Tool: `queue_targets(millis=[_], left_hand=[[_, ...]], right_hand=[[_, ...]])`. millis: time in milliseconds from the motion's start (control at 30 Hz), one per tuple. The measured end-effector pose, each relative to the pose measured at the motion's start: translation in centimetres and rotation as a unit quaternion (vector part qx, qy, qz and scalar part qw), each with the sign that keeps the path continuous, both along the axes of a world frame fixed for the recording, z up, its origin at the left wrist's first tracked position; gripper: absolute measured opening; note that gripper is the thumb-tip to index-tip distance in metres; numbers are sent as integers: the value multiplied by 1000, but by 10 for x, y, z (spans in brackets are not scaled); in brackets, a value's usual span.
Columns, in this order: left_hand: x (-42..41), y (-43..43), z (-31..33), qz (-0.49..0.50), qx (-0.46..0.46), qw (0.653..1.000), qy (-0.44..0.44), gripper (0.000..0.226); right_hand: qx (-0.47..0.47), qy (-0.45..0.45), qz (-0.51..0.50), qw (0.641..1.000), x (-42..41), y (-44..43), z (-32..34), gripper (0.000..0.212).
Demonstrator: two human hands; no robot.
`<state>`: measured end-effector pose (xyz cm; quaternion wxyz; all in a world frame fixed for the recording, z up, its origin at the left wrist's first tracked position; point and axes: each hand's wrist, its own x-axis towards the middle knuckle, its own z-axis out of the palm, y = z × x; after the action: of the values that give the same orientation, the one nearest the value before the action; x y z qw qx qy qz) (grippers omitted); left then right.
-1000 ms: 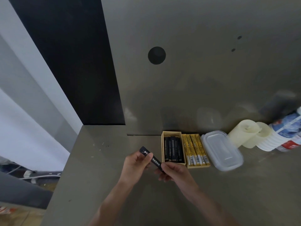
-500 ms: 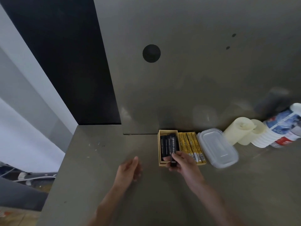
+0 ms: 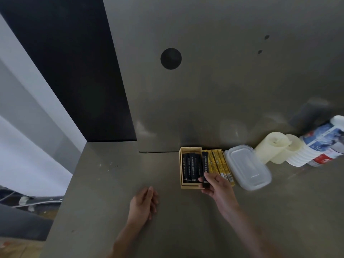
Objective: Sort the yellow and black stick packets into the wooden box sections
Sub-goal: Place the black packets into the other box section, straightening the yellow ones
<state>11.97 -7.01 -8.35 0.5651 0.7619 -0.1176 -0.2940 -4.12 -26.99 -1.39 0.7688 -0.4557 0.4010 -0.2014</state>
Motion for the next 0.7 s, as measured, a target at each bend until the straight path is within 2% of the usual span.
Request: queue_targets(millis=[133,333,467,567,700], left_hand=[[0,0,-3,1,1,1000,-6,34],[4,-1,-7,-5,-2,1000,1,33],[5,-1,-10,-8,-4,1000,3,32],[6,0,-11,-9,-6,1000,7,33],[7,0,-12,-12,-11,1000,8,32]], right_hand=[[-13,14,-17,1000,0,-2,0,26],[-184,149,41,971,15,-13,3,23],[-339,237,133,900,36,-22,-1,19],[-379,289,161,864,45,-26,-7,19],[-440,342,149,817,44,-29,-12,22]])
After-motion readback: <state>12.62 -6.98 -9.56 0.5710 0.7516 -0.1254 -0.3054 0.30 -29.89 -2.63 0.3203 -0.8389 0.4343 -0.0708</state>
